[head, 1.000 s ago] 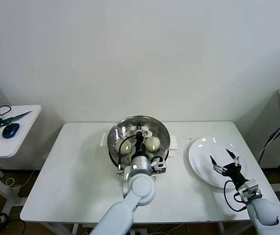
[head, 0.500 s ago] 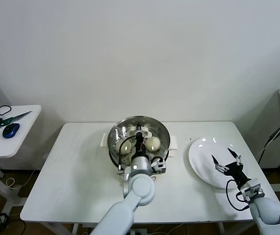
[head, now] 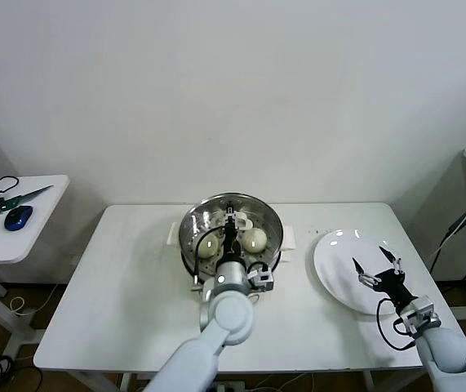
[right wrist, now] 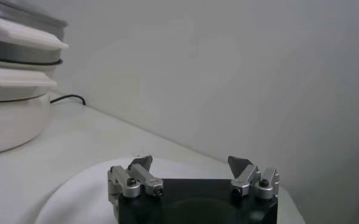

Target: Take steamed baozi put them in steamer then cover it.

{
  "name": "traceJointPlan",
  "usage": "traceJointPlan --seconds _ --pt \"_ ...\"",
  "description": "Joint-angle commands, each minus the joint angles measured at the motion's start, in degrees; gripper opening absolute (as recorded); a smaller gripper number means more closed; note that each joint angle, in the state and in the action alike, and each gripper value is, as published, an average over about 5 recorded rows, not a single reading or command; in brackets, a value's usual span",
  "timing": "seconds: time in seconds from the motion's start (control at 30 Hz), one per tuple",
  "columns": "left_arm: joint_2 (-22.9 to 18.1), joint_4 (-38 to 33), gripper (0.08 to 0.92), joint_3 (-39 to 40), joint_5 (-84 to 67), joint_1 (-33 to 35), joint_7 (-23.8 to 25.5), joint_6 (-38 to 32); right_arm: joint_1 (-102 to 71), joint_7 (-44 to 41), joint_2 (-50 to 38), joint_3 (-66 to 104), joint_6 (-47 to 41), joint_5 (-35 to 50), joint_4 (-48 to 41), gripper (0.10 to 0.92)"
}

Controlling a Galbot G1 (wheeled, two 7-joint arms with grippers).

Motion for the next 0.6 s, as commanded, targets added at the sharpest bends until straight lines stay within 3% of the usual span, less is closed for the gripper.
traceJointPlan --seconds 0.03,0.4,0.6 --pt "4.4 -7.1 0.449 0.1 -2.9 1.7 1.8 2.0 0.2 0.6 -0.1 -0.1 -4.9 0.4 1.6 0.823" --pt "11.0 -19.7 0.765 -2.3 -8.8 8.5 0.8 2.4 1.1 1.4 0.1 -0.1 -7.4 1.4 1.6 0.823" --pt "13.8 -26.2 0.821 -7.5 -16.0 14.5 -5.1 -0.1 0.9 1.9 0.3 -0.2 -7.8 1.9 1.9 0.823"
